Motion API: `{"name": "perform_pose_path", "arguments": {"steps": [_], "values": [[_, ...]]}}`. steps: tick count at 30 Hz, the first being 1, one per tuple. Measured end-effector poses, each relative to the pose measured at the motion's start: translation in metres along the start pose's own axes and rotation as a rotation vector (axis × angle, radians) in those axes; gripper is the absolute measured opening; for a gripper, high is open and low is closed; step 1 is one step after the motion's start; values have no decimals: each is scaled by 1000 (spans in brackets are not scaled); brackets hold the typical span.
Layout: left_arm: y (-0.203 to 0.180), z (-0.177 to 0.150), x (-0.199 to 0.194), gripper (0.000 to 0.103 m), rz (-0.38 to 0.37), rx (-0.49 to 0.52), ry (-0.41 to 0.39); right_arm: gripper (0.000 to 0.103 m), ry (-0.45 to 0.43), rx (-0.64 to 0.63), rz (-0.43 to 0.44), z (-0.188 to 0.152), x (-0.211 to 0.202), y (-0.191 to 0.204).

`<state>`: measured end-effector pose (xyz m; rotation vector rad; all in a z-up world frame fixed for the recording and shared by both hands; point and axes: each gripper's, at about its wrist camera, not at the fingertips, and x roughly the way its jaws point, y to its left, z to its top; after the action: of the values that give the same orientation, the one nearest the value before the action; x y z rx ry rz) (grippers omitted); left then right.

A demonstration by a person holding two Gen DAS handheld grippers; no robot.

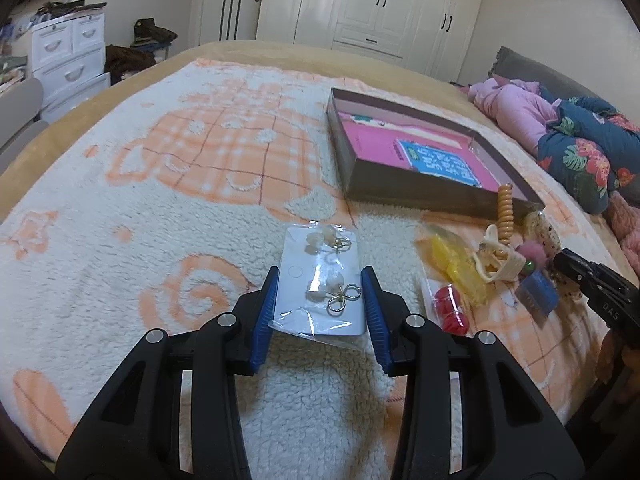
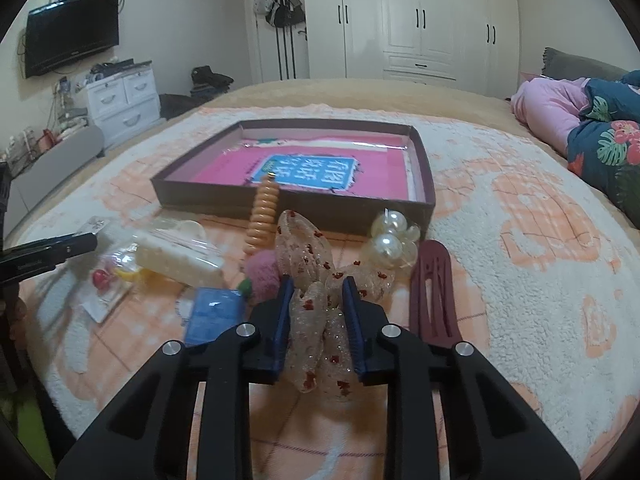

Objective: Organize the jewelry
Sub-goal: 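Carry the earring packet and sheer bow into the pink-lined box with both tools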

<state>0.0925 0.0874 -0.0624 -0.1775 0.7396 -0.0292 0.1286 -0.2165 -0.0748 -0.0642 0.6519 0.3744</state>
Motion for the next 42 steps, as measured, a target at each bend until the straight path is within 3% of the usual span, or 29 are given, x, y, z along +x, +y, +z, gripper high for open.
{"name": "perform_pose_path", "arguments": {"steps": [9,11,26,42], "values": [[-21,11,-15,32,-29,41,-33,17,-57,10,36,8,-27,1],[-28,15,-17,32,-36,56,-41,11,-67,18,28,9,-32,-2],[-78,56,-1,32,-108,127,-90,11,-157,58,-28,34,-50,-35],[-83,101,58,32,-84,135,-58,11,-164,-8,-41,91,9,-42]]}}
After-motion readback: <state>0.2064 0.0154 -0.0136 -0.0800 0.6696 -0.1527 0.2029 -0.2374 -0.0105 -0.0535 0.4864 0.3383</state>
